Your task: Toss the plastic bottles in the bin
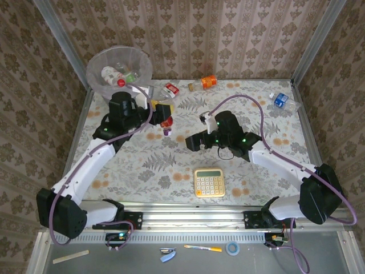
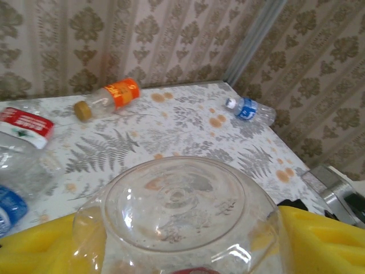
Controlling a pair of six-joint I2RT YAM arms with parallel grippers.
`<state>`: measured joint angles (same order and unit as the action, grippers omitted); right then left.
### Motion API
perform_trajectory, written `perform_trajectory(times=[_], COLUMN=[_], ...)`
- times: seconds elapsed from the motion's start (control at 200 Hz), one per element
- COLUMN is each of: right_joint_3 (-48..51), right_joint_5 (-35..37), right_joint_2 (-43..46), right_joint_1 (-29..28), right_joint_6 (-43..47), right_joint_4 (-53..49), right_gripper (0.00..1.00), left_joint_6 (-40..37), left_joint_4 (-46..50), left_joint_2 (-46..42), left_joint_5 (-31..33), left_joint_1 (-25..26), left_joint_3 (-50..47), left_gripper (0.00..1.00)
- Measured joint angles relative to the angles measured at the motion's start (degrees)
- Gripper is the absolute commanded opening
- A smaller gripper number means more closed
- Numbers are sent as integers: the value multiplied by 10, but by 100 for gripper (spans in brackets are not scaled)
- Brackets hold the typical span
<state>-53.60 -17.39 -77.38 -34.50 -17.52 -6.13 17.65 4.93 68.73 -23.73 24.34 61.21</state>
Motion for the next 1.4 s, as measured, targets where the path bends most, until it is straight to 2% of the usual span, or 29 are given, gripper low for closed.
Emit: perform_trajectory(times=[0.155, 0.48, 0.735, 1.075, 1.4], right_joint_3=[2, 10, 11, 21, 41], right_joint_5=[6, 33, 43, 56, 70], right_joint_2=[6, 12, 12, 26, 59], right_joint_1=[0, 1, 1, 2, 2], right_joint_6=[0, -3, -7, -7, -10], right_joint_4=[-11, -34, -37, -51, -60], right_gripper=[100, 100, 100, 100, 100], left_joint_6=[-13, -68, -133, -197, -225], left_joint_4=[33, 112, 140, 143, 106], left_joint_2=[-48, -205, -292, -304, -304], left_joint_5=[24, 97, 173, 222, 230], left_joint_1=[-16, -64, -68, -68, -68], left_joint_3=[-3, 16, 54, 94, 94], left_gripper=[17, 17, 17, 17, 17])
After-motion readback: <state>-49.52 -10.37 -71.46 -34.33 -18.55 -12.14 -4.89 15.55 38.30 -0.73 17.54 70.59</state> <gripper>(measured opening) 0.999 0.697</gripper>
